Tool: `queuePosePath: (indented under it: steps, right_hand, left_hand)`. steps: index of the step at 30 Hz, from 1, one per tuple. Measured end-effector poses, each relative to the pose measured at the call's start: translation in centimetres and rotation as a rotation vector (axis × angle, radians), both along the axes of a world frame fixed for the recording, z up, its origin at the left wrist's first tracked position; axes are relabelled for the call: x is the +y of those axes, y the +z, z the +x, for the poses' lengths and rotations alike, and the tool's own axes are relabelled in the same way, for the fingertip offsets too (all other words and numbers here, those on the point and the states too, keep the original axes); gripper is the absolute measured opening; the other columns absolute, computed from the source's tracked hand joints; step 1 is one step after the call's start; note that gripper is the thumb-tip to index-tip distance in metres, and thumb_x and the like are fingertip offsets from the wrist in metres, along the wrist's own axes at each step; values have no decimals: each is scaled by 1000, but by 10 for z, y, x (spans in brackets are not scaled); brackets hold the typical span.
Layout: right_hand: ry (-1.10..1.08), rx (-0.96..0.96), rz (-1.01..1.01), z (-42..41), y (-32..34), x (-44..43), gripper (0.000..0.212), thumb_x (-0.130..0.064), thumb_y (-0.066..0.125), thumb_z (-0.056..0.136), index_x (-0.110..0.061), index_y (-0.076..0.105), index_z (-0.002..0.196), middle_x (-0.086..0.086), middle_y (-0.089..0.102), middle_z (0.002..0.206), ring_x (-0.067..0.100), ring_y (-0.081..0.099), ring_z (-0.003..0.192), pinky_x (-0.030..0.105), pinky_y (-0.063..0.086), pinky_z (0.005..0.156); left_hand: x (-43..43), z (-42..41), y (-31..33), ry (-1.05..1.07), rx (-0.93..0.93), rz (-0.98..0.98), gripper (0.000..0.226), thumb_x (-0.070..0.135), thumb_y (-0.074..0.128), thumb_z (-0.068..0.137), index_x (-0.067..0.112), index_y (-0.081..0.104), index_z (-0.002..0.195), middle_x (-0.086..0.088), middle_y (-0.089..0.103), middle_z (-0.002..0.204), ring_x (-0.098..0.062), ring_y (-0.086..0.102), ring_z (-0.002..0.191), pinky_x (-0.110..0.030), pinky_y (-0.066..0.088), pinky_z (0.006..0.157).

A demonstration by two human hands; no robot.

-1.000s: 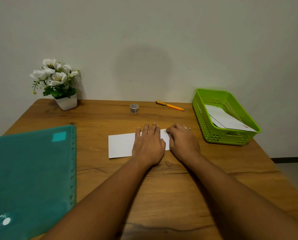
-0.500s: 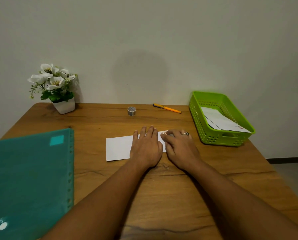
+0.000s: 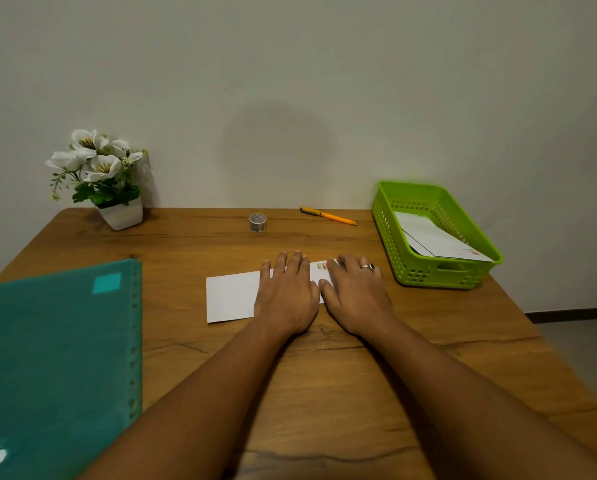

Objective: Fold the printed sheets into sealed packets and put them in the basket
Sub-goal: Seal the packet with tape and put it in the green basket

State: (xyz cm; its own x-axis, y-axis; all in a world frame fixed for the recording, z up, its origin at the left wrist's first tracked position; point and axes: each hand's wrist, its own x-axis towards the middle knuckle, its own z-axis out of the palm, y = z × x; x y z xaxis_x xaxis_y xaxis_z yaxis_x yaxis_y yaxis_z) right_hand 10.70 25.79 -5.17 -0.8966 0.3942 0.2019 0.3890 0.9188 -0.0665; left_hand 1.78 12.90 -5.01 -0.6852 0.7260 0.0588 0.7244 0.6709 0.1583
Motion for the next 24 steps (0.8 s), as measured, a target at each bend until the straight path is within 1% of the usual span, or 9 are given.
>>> queuePosePath:
  steps: [2,5,8,12,16,19,21,22,24]
  right_hand:
    - [-1,6,13,1,0,0,58,-48,31,101,-17,57,143,6,56,143,26,48,126,43,39,100]
    - [65,42,9,4,1,0,46,-41,39,104,-27,58,143,3,57,142,26,49,124,43,40,98]
    - [74,30,3,3,0,1,50,-46,33,103,-33,54,146,5,56,143,27,49,125,44,39,97]
    - [-4,10,-3,1,0,-2,65,-53,25,99,-19,56,146,7,56,143,27,50,126,44,40,100]
    - [2,64,-24,8,-2,-4,47,-45,41,103,-18,63,134,8,60,137,27,54,120,43,43,99]
    - [1,131,-84,19,-4,-10,45,-48,45,98,-18,66,127,8,62,129,30,58,113,43,45,94]
    - [-24,153,-113,25,-3,-14,52,-54,45,96,-19,64,128,7,61,130,29,57,116,43,44,96]
    - [-49,159,-119,28,-3,-16,55,-58,46,96,-19,61,131,5,60,132,27,56,118,43,44,97]
    - [-117,159,-115,31,-2,-18,62,-65,47,96,-21,56,138,3,60,135,25,55,121,43,43,100]
  left_hand:
    - [0,0,-1,-1,5,-3,63,42,24,107,15,18,163,-5,15,171,-26,9,158,-53,8,127]
    - [0,-1,-1,-1,-3,2,62,42,24,107,15,17,163,-5,14,171,-25,8,158,-53,8,127]
    - [0,0,0,-1,-14,5,62,42,23,107,16,17,163,-4,14,171,-25,7,158,-53,8,127]
    - [0,0,0,-5,1,15,62,42,23,107,15,17,163,-4,14,171,-25,8,158,-52,8,127]
    - [-1,0,2,-5,-11,32,61,41,28,107,16,21,162,-4,18,170,-24,11,157,-52,9,127]
    - [-8,-6,9,-30,-189,281,55,36,42,105,20,35,157,-2,34,164,-21,25,151,-47,15,125]
    - [-22,-13,20,-1,-329,510,52,29,51,103,23,41,154,-1,41,159,-22,35,145,-46,28,121]
    - [-31,-17,25,41,-311,579,51,27,54,101,24,45,152,-1,44,155,-24,39,142,-48,35,118]
    - [-55,-27,34,193,-182,565,48,29,57,99,25,52,146,-3,50,147,-26,45,136,-49,42,112]
